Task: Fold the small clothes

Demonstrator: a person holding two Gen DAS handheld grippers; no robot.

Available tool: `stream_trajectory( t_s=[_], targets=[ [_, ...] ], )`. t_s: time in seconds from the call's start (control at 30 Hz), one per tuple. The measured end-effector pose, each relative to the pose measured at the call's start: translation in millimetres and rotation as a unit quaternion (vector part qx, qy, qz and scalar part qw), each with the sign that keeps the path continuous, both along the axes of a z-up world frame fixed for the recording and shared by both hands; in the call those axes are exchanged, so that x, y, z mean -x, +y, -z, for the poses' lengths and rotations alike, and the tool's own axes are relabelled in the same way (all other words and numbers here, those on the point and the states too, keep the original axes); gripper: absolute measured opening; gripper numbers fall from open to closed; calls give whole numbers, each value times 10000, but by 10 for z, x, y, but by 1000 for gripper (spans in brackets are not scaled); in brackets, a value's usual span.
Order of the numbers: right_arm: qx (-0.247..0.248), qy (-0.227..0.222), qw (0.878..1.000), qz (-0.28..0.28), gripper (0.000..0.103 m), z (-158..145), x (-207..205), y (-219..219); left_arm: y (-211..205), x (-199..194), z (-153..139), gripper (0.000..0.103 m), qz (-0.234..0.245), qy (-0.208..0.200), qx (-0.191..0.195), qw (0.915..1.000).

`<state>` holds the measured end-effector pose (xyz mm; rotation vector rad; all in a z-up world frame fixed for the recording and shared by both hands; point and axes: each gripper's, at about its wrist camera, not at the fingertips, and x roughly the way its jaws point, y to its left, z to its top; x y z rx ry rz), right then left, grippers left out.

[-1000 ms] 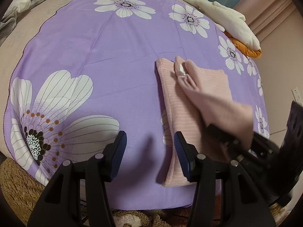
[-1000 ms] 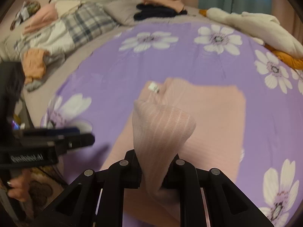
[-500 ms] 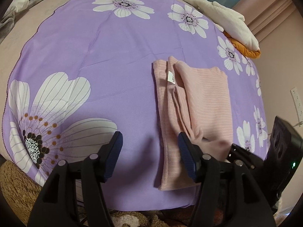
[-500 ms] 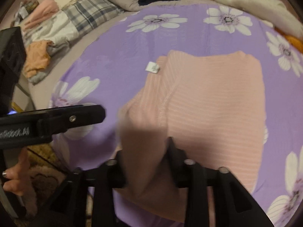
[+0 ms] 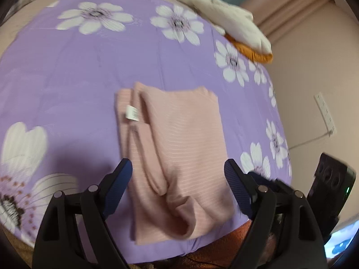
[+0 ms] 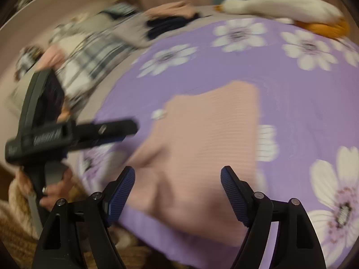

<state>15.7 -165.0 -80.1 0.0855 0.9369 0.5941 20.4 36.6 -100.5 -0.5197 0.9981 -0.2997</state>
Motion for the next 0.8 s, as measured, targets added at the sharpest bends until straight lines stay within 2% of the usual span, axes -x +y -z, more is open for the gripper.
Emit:
stream_trajectory(
  t_s=[0.13,0.2,0.23,0.33,0.57,0.6,0.63,0.67,0.73,0.8],
  targets=[
    [14,254,9974,670,79,168,-144,-254,-203,-73,274,84,200,254,-730,9968],
    [-66,380,9963,764,79,236,-203,-315,-193,-69,473,83,93,589,-1059,9926],
    [-98,457,9958,792,79,280,-223,-331,-157,-68,552,86,29,731,-1070,9916],
    [-130,621,9944,850,79,387,-282,-340,-31,5,630,86,-64,661,-712,9953],
    [-355,965,9918,759,79,592,-439,-299,17,-113,650,85,50,534,-380,9978],
    [-354,980,9916,767,78,615,-456,-286,3,-148,662,85,73,522,-318,9981],
    [-367,1002,9914,754,72,642,-470,-276,-20,-170,666,84,104,502,-241,9984],
    [-385,1027,9913,728,72,663,-481,-264,-49,-209,681,82,173,464,-142,9987],
    [-362,1028,9914,730,66,710,-523,-236,-93,-262,700,65,288,429,-3,9987],
    [-422,1111,9902,740,59,756,-567,-243,-133,-297,714,52,422,529,143,9976]
  ],
)
